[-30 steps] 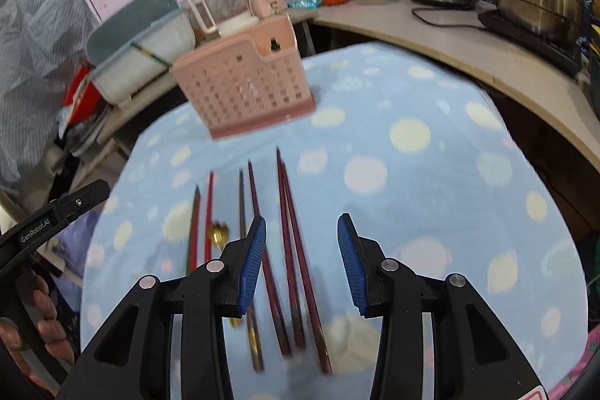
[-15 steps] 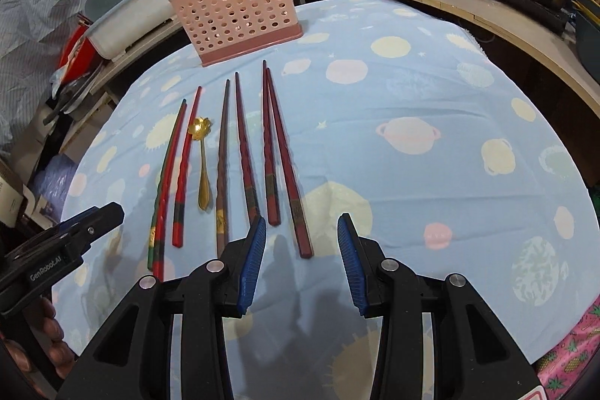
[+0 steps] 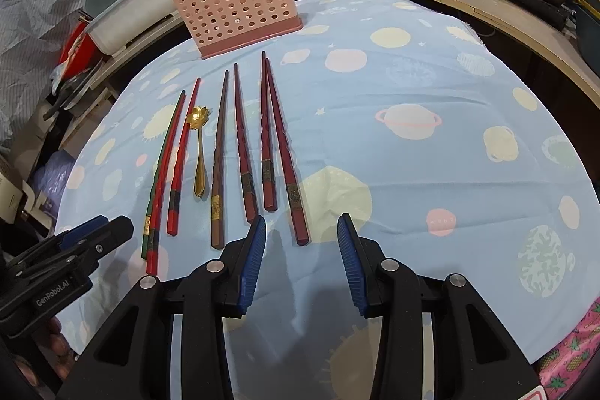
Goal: Organize utensils
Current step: 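Move both open tools back over the remaining chopsticks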
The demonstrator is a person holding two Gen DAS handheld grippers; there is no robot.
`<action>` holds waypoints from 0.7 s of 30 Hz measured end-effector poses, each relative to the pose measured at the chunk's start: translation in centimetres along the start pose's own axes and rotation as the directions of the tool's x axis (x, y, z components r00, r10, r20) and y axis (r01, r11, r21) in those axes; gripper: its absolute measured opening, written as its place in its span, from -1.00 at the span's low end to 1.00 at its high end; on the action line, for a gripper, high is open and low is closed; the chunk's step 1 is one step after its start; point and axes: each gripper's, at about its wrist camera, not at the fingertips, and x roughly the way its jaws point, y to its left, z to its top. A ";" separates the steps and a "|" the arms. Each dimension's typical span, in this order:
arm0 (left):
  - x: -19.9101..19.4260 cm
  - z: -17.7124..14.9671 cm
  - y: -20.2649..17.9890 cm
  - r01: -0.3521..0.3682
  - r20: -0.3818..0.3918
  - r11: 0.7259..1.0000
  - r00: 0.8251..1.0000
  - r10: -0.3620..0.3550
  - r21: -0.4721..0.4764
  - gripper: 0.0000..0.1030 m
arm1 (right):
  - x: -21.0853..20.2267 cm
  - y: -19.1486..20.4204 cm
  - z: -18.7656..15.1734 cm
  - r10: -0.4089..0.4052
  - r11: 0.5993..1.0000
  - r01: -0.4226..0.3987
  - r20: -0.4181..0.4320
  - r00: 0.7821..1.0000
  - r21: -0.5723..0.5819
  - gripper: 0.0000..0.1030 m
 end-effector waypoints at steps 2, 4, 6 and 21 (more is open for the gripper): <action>0.3 -0.1 0.0 -0.006 -0.008 1.000 1.000 0.006 0.000 -0.06 | 0.0 0.0 0.0 -0.001 1.000 0.001 0.001 1.000 0.003 -0.24; 0.6 -0.1 0.0 -0.005 -0.015 1.000 1.000 0.005 -0.003 -0.06 | 0.0 -0.1 0.0 0.000 1.000 0.000 0.000 1.000 0.007 -0.24; 0.7 -0.2 0.0 -0.008 -0.017 1.000 1.000 0.008 0.000 -0.06 | 0.0 -0.2 0.0 0.000 1.000 0.000 0.000 1.000 0.011 -0.24; 1.7 -0.2 0.2 -0.035 -0.022 0.999 0.999 0.035 0.011 -0.02 | 0.4 -0.3 0.2 0.004 1.000 -0.003 -0.009 1.000 0.012 -0.24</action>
